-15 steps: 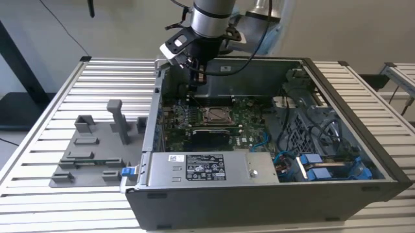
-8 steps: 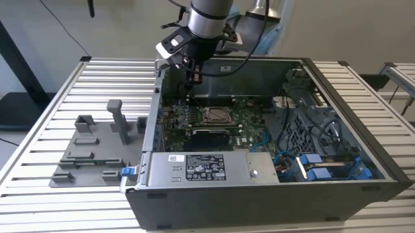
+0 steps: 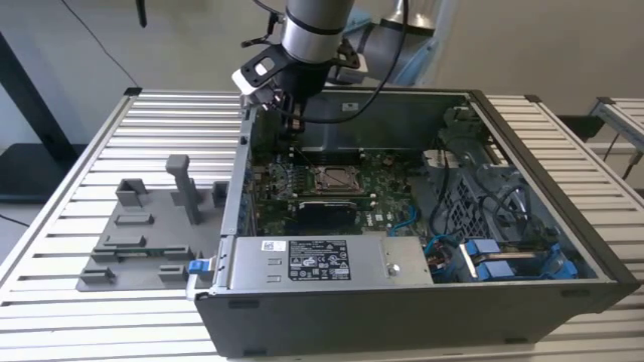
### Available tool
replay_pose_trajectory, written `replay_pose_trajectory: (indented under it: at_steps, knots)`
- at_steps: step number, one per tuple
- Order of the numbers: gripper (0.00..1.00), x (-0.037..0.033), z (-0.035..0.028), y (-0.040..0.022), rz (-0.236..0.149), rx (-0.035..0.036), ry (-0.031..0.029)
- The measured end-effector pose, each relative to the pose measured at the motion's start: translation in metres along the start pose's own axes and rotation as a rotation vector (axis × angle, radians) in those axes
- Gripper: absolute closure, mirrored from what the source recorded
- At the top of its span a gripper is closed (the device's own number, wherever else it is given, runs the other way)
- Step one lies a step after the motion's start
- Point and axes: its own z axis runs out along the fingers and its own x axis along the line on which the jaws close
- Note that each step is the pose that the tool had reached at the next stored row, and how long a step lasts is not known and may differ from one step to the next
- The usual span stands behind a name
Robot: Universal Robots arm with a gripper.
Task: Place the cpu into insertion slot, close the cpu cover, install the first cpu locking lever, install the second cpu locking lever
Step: 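Install the first cpu locking lever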
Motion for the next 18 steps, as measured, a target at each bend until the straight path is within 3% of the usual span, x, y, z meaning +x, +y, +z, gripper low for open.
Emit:
replay_pose_trajectory:
  at_steps: [2, 12, 14, 17, 18]
  knots:
    - [0.89, -0.0038, -0.0006, -0.0003, -0.001, -0.0002, 0.0056]
    - [0.89, -0.0048, -0.0005, -0.0003, -0.001, -0.0003, 0.0067]
    - [0.89, -0.0050, 0.0005, -0.0002, -0.002, -0.0006, 0.0137]
    - [0.89, -0.0055, 0.0033, 0.0001, -0.006, -0.0015, 0.0333]
    - [0.89, -0.0058, 0.0048, 0.0003, -0.007, -0.0016, 0.0361]
